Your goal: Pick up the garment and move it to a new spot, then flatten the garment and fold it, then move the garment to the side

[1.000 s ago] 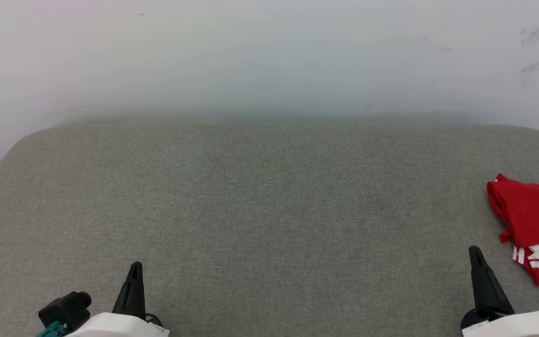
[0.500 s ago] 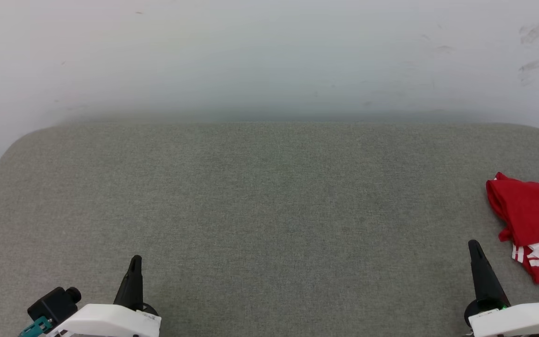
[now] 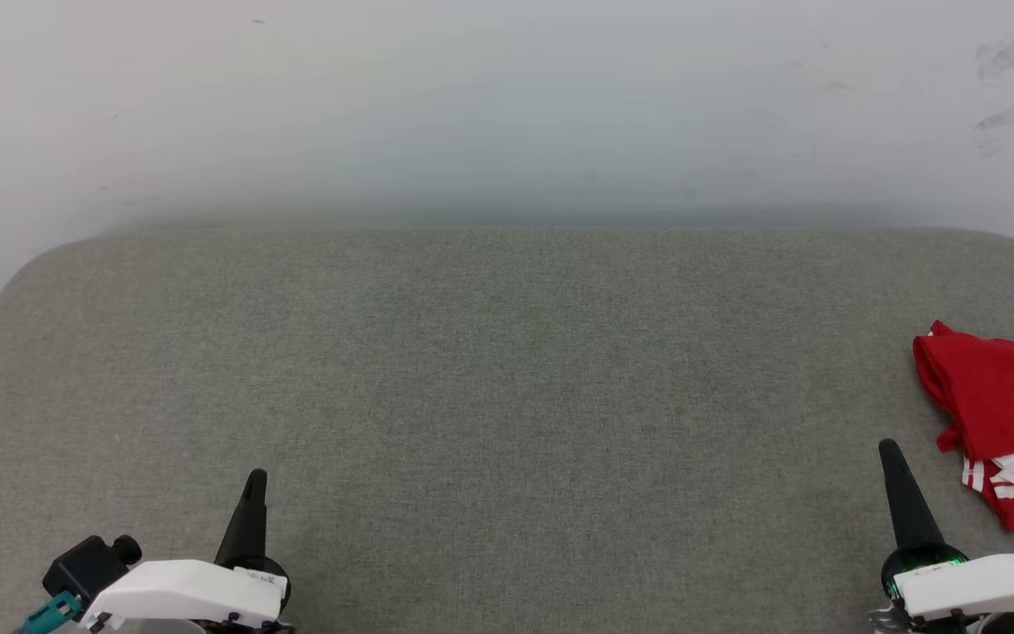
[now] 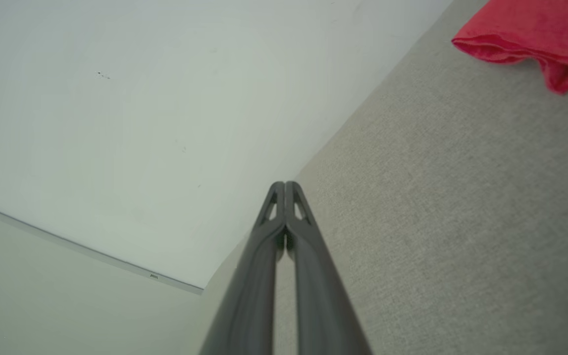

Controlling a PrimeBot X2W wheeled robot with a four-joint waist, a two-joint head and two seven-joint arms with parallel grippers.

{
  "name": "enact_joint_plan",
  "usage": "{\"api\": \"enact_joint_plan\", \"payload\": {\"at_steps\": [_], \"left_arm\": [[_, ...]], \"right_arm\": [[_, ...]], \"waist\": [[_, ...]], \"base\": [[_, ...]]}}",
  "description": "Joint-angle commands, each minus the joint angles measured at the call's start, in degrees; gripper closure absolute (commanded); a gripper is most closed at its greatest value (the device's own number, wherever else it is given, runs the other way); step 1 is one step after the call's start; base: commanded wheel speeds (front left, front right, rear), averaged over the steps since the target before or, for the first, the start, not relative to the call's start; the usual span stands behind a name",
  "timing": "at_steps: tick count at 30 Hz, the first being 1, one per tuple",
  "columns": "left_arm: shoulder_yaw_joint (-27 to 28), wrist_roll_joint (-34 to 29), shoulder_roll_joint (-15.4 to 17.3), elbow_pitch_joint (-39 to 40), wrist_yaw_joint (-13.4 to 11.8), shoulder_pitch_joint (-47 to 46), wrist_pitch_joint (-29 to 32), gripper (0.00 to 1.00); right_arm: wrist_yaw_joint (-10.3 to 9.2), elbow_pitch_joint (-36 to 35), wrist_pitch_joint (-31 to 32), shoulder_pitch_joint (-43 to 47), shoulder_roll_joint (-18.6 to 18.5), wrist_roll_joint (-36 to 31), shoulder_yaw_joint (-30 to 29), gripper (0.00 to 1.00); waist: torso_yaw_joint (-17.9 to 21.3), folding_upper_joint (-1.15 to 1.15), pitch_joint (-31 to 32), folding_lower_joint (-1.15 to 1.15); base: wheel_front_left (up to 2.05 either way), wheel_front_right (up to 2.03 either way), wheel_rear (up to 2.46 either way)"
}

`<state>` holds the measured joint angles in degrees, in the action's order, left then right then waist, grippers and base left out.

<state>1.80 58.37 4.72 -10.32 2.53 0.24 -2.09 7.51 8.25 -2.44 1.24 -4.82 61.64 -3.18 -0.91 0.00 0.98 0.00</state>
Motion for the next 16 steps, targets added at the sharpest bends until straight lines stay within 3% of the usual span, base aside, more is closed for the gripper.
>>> {"api": "enact_joint_plan", "payload": {"at_steps": [1,16], "left_arm": [[0.3,1.3,-0.1,0.4,0.5,-1.5,0.4,1.0],[1.5,10.8,-0.5,-0.8,1.8,-3.0,2.7,1.0]], "right_arm": [[-0.01,-0.1,0.2,-1.4,-0.1,1.4,-0.2,1.0],[-0.01,1.5,2.4,-3.2,0.1,10.2,-0.6,1.0]], "waist": [[0.0,0.0,0.0,0.0],[0.2,0.0,-0.3,0.0]], "base": [[0.0,0.0,0.0],[0.0,0.0,0.0]]}}
